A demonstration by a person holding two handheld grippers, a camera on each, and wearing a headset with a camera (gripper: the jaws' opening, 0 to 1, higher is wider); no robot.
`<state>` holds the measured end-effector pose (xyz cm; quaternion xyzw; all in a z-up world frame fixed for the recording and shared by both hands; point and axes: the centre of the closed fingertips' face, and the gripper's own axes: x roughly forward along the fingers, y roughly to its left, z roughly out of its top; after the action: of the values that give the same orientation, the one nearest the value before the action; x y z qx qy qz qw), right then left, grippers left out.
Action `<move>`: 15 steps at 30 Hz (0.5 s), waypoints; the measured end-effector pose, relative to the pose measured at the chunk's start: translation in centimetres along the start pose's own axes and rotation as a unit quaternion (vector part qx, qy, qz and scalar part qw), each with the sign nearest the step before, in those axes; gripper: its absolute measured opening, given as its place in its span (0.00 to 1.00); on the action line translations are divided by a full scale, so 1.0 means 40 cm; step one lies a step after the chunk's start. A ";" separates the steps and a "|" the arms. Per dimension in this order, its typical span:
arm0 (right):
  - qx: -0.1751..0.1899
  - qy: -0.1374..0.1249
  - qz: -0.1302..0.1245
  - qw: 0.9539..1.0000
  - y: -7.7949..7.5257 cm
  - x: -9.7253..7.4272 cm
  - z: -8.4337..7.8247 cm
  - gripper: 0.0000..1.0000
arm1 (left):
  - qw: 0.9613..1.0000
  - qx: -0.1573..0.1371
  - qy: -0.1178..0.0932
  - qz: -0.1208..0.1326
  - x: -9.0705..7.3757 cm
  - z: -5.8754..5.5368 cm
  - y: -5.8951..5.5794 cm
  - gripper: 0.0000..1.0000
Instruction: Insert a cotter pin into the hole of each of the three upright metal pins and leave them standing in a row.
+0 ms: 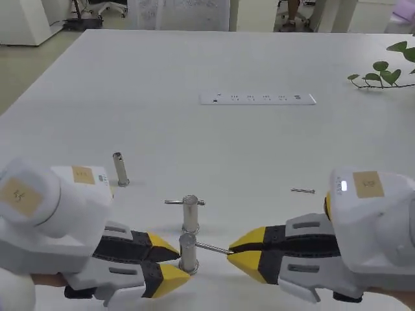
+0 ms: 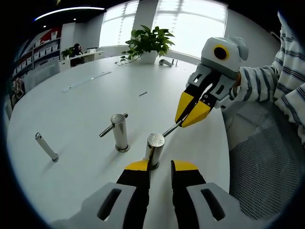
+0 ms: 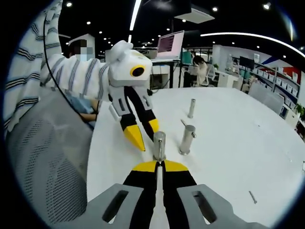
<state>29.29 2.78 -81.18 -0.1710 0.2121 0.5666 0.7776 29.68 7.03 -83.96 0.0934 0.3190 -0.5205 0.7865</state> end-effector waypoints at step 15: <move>0.006 0.005 0.004 1.000 0.001 0.025 0.008 0.04 | 1.000 -0.011 -0.026 0.000 0.023 0.030 0.020 0.14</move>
<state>29.59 3.78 -81.43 -0.1684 0.2199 0.5673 0.7756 31.12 6.10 -83.71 0.0712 0.3036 -0.5190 0.7959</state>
